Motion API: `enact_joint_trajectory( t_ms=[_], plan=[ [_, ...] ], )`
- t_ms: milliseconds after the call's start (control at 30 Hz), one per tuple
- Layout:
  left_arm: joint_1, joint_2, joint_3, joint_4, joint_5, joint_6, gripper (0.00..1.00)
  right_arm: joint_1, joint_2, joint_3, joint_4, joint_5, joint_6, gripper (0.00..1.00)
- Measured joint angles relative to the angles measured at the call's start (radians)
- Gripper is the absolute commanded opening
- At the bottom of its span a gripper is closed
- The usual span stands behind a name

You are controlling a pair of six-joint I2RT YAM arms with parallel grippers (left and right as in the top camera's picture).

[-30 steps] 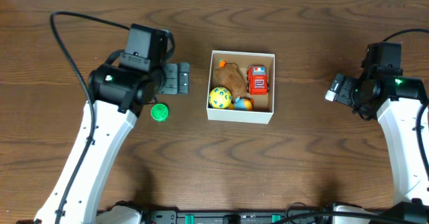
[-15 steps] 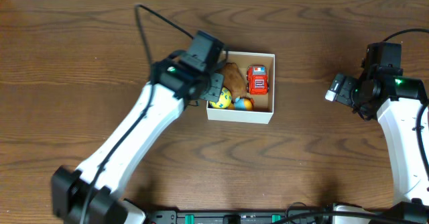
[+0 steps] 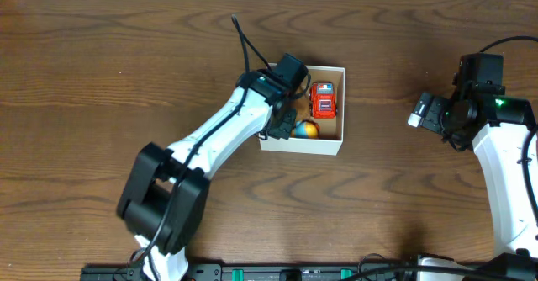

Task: Pack container
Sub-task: 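Lower the yellow ball into the box and open the left gripper, then withdraw the left gripper from the box toward the green ball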

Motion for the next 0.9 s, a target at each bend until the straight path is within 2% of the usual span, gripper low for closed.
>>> enact_joint_trajectory(
  t_ms=[100, 367, 400, 433, 467, 700, 900],
  plan=[
    [-0.003, 0.030, 0.023, -0.017, -0.002, -0.003, 0.14, 0.000, 0.000, 0.000, -0.005, 0.000, 0.000, 0.99],
    [-0.002, 0.006, 0.023, -0.032, -0.008, -0.003, 0.15, 0.000, 0.000, 0.000, -0.006, 0.000, 0.000, 0.99],
    [-0.001, -0.003, 0.019, -0.032, -0.008, -0.003, 0.17, 0.000, 0.000, 0.000, -0.007, 0.000, 0.000, 0.99],
    [0.000, -0.015, 0.015, -0.031, -0.008, -0.001, 0.26, 0.000, 0.000, 0.000, -0.007, 0.000, 0.000, 0.99],
    [0.001, -0.031, 0.010, -0.030, -0.008, 0.002, 0.29, 0.000, 0.000, 0.000, -0.007, 0.000, 0.000, 0.99],
    [-0.002, -0.171, -0.016, -0.023, 0.003, 0.005, 0.45, 0.000, 0.000, 0.000, -0.007, 0.000, 0.000, 0.99],
    [-0.002, -0.270, -0.016, -0.023, 0.003, 0.002, 0.46, 0.000, 0.000, 0.000, -0.007, 0.000, 0.000, 0.99]
  ],
)
